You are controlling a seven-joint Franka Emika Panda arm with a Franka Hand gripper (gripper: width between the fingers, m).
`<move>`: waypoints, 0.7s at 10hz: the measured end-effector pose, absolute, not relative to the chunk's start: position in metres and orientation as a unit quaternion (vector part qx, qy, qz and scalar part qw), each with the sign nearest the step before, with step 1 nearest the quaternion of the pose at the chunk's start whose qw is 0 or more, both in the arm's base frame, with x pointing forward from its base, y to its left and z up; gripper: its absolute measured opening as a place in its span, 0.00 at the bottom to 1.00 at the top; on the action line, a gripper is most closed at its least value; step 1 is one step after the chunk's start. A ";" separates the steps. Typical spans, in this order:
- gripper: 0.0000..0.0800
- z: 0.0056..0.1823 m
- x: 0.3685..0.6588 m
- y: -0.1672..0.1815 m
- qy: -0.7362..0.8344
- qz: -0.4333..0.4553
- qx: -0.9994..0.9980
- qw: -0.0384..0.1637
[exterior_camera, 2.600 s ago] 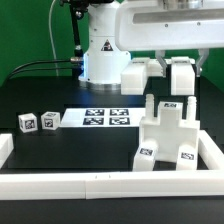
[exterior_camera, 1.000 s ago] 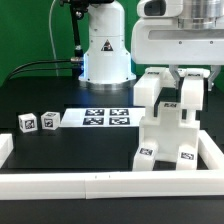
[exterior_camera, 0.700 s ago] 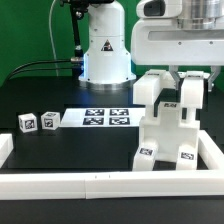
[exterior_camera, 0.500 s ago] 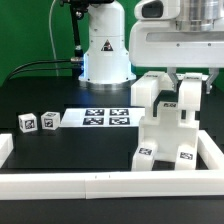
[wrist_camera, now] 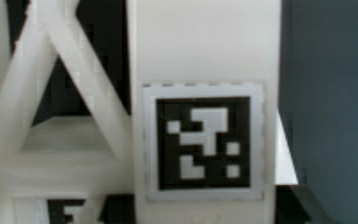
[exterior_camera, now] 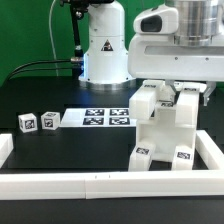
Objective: Assemble chair
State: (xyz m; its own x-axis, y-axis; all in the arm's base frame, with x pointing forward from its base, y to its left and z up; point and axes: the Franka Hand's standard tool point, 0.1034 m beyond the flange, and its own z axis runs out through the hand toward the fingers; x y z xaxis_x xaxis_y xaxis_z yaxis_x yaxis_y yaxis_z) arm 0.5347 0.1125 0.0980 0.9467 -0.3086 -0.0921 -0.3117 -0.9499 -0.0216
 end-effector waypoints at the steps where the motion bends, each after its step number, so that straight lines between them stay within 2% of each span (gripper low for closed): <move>1: 0.36 0.098 0.538 0.112 0.154 0.034 -0.987 0.020; 4: 0.38 0.100 0.547 0.105 0.120 0.020 -0.992 0.023; 5: 0.61 0.102 0.550 0.103 0.117 0.017 -0.993 0.023; 6: 0.74 0.102 0.551 0.099 0.111 0.016 -0.993 0.024; 7: 0.74 0.101 0.552 0.095 0.108 0.016 -0.994 0.024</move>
Offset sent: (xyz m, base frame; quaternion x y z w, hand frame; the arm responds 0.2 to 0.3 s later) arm 0.0205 -0.0114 0.0006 -0.0016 0.0066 -0.0640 0.9979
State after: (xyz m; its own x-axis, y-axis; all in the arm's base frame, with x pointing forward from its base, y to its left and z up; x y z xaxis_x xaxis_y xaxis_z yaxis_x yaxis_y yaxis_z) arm 0.5519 0.0955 0.1015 0.9762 -0.2139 -0.0361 -0.2154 -0.9755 -0.0442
